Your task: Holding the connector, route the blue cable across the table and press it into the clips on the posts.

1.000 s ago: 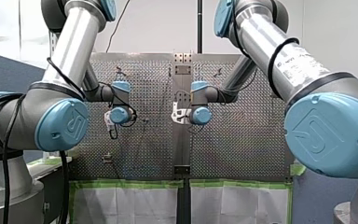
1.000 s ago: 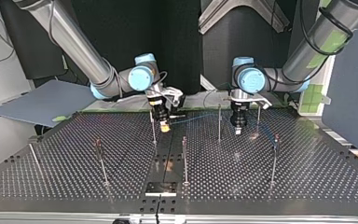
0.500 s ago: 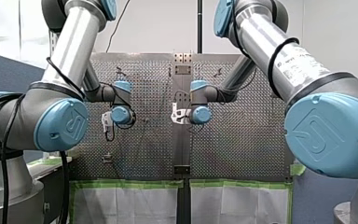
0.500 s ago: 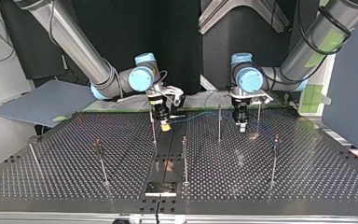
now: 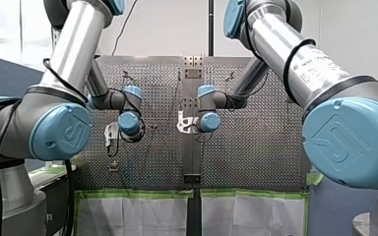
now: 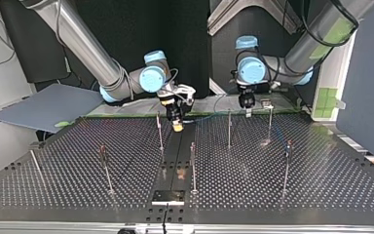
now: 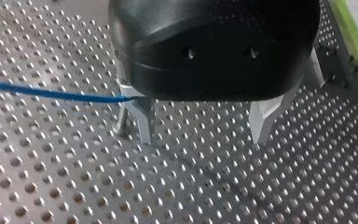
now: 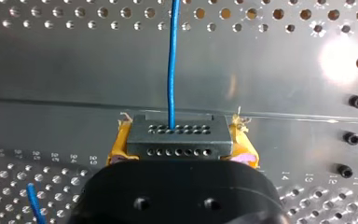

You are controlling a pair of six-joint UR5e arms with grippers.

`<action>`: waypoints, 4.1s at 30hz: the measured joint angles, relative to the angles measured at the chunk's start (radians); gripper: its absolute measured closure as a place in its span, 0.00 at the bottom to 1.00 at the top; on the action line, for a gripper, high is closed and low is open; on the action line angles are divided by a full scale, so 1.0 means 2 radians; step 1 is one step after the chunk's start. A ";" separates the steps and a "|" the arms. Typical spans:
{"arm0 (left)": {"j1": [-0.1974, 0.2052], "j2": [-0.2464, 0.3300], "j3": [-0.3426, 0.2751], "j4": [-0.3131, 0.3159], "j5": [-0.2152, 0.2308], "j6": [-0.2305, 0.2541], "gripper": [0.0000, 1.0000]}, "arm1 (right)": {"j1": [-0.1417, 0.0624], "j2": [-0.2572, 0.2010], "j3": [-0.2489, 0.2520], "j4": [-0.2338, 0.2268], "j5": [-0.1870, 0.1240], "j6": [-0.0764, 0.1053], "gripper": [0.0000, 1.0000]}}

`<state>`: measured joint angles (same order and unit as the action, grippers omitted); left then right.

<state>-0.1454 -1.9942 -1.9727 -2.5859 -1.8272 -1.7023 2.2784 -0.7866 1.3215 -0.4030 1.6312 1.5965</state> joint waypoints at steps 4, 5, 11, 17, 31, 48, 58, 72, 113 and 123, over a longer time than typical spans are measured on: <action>-0.008 0.017 -0.002 0.000 0.000 -0.006 0.00 | 0.000 0.001 0.007 0.000 0.001 -0.002 1.00; -0.010 0.020 -0.003 0.000 0.000 -0.007 0.00 | 0.000 0.001 0.009 0.000 0.001 -0.003 1.00; -0.024 0.027 -0.008 0.002 0.001 -0.008 0.00 | -0.002 0.001 0.013 -0.001 0.001 -0.003 1.00; -0.037 0.027 -0.017 0.006 0.001 -0.007 0.00 | -0.005 0.001 0.013 0.000 0.000 -0.003 1.00; -0.082 0.027 -0.025 0.042 -0.007 -0.011 0.00 | -0.008 0.001 0.013 -0.002 0.001 -0.003 1.00; -0.117 -0.021 0.037 0.062 -0.040 -0.021 0.00 | -0.008 0.001 0.013 -0.001 -0.001 -0.003 1.00; -0.108 -0.059 0.083 0.055 -0.029 -0.023 0.00 | -0.008 0.001 0.013 -0.001 -0.001 -0.003 1.00; -0.106 -0.085 0.106 0.057 -0.038 -0.030 0.39 | -0.008 0.001 0.013 -0.001 -0.001 -0.003 1.00; -0.125 0.044 0.105 -0.037 -0.073 -0.026 1.00 | -0.011 -0.098 0.000 0.066 -0.001 0.000 1.00; -0.130 0.088 0.089 -0.047 -0.082 -0.026 1.00 | -0.011 -0.139 0.005 0.088 -0.001 0.002 1.00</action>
<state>-0.4049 -1.8173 -1.7945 -2.6807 -1.9911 -1.7543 2.2570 -1.0655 1.3314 -0.2279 1.6296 1.6008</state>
